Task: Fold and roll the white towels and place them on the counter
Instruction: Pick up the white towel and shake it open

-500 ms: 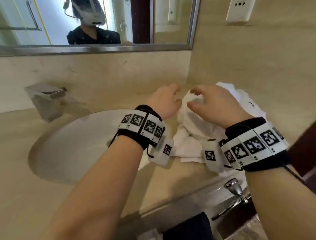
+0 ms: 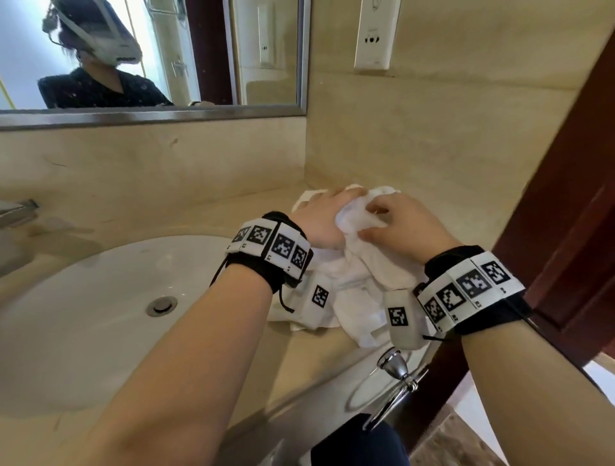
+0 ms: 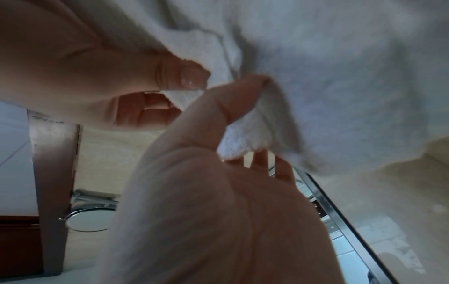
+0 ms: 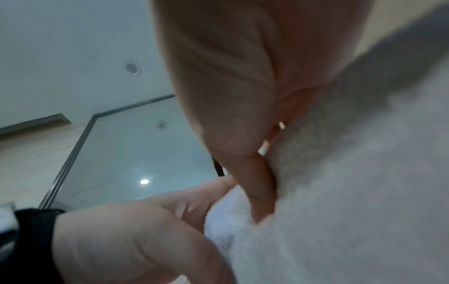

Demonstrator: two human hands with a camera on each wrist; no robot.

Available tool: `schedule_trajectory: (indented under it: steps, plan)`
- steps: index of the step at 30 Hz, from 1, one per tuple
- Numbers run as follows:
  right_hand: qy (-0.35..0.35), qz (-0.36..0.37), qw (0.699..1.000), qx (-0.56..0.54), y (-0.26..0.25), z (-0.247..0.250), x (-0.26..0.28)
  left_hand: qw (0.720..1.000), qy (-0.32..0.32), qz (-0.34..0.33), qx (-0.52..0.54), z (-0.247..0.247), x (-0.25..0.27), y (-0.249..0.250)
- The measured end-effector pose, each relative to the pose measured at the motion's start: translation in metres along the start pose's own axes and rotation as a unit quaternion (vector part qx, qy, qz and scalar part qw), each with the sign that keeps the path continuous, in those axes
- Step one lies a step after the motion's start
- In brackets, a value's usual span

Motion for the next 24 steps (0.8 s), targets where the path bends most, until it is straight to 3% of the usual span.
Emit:
schedule_trajectory:
  steps: [4,7,13,17,20,22,24]
  plan:
    - [0.050,0.015,0.995,-0.086,-0.009,0.011,-0.008,0.980,0.065,0.029,0.186,0.013,0.009,-0.006]
    - [0.095,0.040,0.981,-0.164,-0.026,0.032,-0.021,0.935,0.136,0.052,0.323,0.031,0.008,-0.015]
    - [0.146,0.090,0.938,-0.303,-0.070,0.065,-0.050,0.860,0.181,0.135,0.458,0.055,0.006,-0.016]
    - [0.136,0.115,0.928,-0.328,-0.097,0.070,-0.063,0.864,0.142,0.127,0.467,0.068,0.015,-0.018]
    - [0.142,0.150,0.913,-0.353,-0.118,0.072,-0.063,0.859,0.154,0.110,0.475,0.086,0.024,-0.016]
    - [0.136,0.164,0.903,-0.372,-0.129,0.073,-0.063,0.829,0.185,0.092,0.519,0.099,0.029,-0.016]
    - [0.108,0.180,0.904,-0.372,-0.139,0.074,-0.065,0.777,0.226,0.073,0.583,0.116,0.035,-0.019]
Point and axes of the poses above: each hand's wrist, its own x-axis away from the middle knuckle, its own z-axis out of the back of the hand, y = z × x, the point moved 2 cm from there along -x, towards the middle knuckle, and after that the axes turned 7 degrees about -x, right-handed, at the moved point
